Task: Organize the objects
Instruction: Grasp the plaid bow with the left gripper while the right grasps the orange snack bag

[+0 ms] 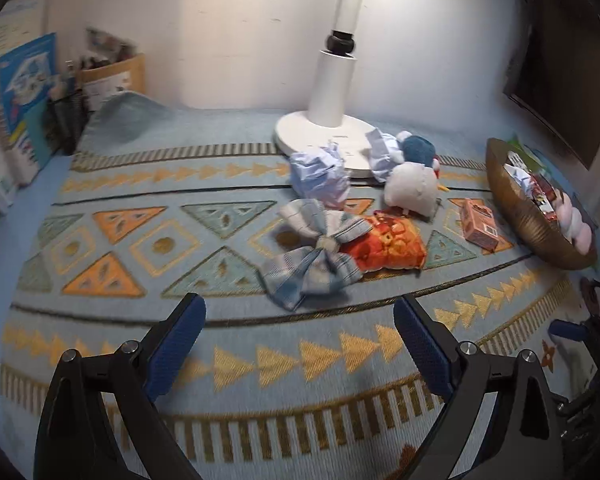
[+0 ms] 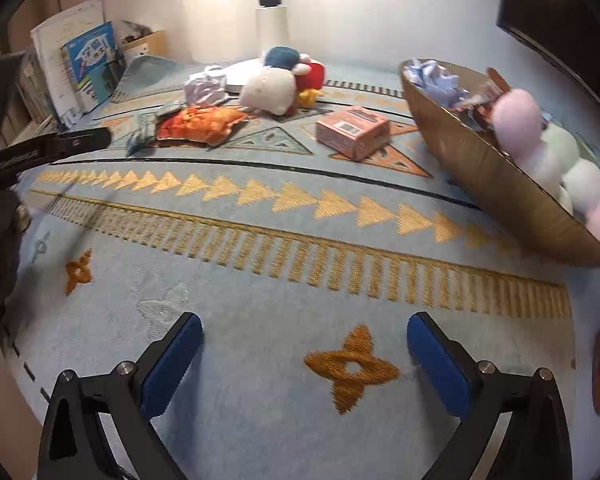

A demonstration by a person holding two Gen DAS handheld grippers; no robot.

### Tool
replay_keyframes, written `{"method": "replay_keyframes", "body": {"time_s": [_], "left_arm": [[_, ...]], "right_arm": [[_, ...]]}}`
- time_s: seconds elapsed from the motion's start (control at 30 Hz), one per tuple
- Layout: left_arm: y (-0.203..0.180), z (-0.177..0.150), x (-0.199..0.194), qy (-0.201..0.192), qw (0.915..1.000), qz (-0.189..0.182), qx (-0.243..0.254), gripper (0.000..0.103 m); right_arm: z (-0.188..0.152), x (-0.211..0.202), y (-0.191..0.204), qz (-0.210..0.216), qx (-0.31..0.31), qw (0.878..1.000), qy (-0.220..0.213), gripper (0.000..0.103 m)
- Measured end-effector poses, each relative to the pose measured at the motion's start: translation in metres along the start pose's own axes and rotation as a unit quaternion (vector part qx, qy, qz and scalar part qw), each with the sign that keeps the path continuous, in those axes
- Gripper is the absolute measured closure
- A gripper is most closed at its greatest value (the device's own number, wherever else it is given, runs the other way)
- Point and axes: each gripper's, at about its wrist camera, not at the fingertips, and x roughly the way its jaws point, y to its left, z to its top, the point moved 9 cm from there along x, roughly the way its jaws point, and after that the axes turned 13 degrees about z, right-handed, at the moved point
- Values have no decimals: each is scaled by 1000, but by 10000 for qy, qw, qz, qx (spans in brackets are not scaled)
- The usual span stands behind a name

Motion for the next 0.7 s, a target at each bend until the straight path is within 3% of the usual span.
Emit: {"method": "replay_keyframes", "body": {"time_s": [0.1, 0.17, 0.2, 0.23, 0.27, 0.5, 0.57, 0.6, 0.67, 0.7], "left_arm": [[-9, 15, 32, 257, 9991, -188, 283, 13], [-14, 18, 48, 488, 9973, -503, 226, 51], [-15, 21, 49, 427, 9970, -633, 140, 55], [-15, 22, 49, 427, 9959, -798, 68, 74], [-14, 19, 48, 487, 9944, -942, -26, 83], [41, 6, 28, 194, 9925, -618, -1033, 83], [55, 11, 21, -118, 9897, -489, -1341, 83], [59, 15, 19, -213, 9892, -436, -1385, 83], [61, 14, 22, -163, 9896, -352, -1385, 83], [60, 14, 24, -124, 9902, -343, -1348, 83]], "right_arm": [[30, 6, 15, 248, -234, 9994, -73, 0], [53, 16, 23, 392, -436, 9983, -57, 0], [64, 23, 26, 411, -550, 9976, -33, 0], [76, 31, 30, 432, -673, 9968, -7, 0], [86, 38, 33, 484, -765, 9959, 35, 0], [146, 94, 54, 930, -918, 9914, 16, 0], [155, 108, 60, 973, -942, 9908, 66, 2], [157, 114, 64, 1018, -961, 9901, 126, 5], [152, 124, 69, 797, -1066, 9906, 325, 31], [151, 122, 74, 669, -1199, 9902, 268, 37]]}}
